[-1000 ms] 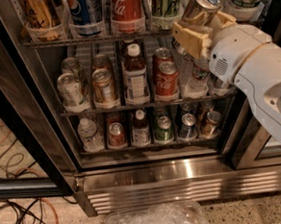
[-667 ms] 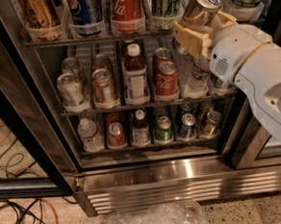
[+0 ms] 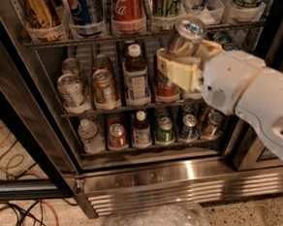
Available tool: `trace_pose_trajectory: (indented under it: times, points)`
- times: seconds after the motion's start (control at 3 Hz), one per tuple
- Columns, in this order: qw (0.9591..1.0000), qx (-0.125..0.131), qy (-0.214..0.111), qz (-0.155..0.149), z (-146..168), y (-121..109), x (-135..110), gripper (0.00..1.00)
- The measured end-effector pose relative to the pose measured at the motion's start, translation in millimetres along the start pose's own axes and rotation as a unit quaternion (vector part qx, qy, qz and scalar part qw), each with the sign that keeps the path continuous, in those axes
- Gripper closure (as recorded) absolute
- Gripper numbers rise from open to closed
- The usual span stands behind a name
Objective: Pick redbull can from top shelf of fridge
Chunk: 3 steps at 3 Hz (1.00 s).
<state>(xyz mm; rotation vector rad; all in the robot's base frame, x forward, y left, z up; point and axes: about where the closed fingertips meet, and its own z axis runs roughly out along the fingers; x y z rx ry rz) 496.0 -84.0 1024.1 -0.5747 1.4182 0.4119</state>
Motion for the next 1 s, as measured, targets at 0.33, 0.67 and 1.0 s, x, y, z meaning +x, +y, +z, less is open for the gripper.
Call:
trace_pose_trajectory:
  times: [0.33, 0.67, 1.0]
  points:
    - [0.9971, -0.066, 0.026, 0.027, -27, 62, 22, 1.00]
    - [0.9886, -0.134, 0.031, 0.061, -44, 115, 36, 1.00]
    - [0.9867, -0.147, 0.031, 0.062, -46, 123, 37, 1.00]
